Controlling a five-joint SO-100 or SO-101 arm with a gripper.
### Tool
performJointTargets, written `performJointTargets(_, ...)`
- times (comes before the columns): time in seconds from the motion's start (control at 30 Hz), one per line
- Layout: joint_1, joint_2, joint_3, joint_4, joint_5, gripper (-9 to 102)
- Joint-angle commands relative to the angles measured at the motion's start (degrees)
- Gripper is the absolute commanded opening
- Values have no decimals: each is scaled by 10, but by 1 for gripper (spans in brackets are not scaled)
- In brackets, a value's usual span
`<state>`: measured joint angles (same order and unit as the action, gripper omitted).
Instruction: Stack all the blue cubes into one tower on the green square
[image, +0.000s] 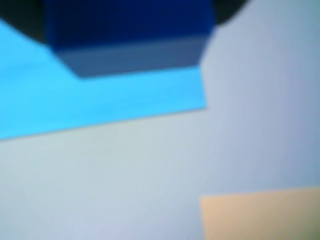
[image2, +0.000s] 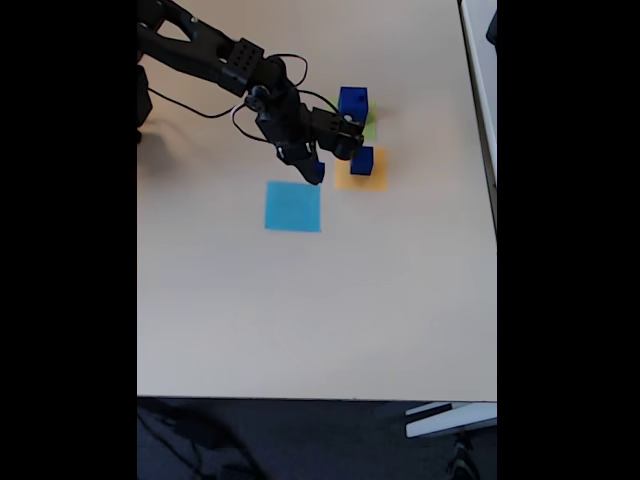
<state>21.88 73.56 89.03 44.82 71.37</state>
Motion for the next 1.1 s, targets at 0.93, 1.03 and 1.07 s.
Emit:
performJointTargets(0.93, 56, 57, 102, -100, -49, 3)
performJointTargets(1.03, 58, 52, 105, -110, -47, 3)
performJointTargets(1.07, 59, 51, 108, -114, -46, 3)
